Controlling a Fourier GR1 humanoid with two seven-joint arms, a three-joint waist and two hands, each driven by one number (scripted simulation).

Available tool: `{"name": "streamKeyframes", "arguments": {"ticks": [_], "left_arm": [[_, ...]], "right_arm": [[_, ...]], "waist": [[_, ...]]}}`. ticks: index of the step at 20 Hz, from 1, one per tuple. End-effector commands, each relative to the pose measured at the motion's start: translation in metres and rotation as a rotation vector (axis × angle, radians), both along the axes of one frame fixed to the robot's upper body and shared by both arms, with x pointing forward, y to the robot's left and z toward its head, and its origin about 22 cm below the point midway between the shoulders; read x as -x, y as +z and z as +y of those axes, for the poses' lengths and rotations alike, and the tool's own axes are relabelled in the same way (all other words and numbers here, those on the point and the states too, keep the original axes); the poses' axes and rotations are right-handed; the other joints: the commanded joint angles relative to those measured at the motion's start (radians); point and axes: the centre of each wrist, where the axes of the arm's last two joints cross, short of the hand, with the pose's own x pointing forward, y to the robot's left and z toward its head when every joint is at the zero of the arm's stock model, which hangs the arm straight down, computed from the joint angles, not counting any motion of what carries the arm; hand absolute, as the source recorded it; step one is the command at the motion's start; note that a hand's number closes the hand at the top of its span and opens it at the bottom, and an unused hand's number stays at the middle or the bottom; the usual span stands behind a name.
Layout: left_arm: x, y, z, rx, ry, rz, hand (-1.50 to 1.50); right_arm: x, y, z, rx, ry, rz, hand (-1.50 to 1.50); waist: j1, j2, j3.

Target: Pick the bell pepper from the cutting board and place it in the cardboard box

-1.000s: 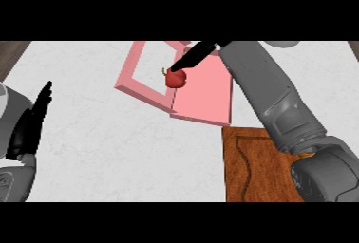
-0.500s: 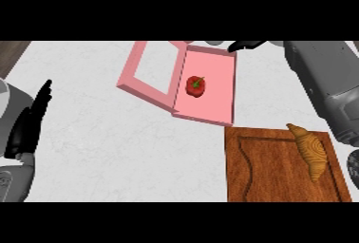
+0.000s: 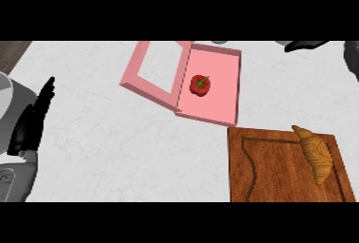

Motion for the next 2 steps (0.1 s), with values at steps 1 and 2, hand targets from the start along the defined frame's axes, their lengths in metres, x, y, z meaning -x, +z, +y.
{"name": "streamKeyframes", "arguments": {"ticks": [1,2], "left_arm": [[-0.0032,-0.0029,-0.0108,0.002,-0.017,-0.006,0.0],[-0.0061,-0.0013,-0.0109,0.013,-0.009,-0.017,0.0]], "right_arm": [[0.0094,0.0086,-0.0313,0.054,0.024,-0.007,-1.5],[0.0116,0.005,-0.0367,0.072,0.031,0.014,-1.5]], "waist": [[0.007,0.007,0.001],[0.006,0.009,0.001]]}}
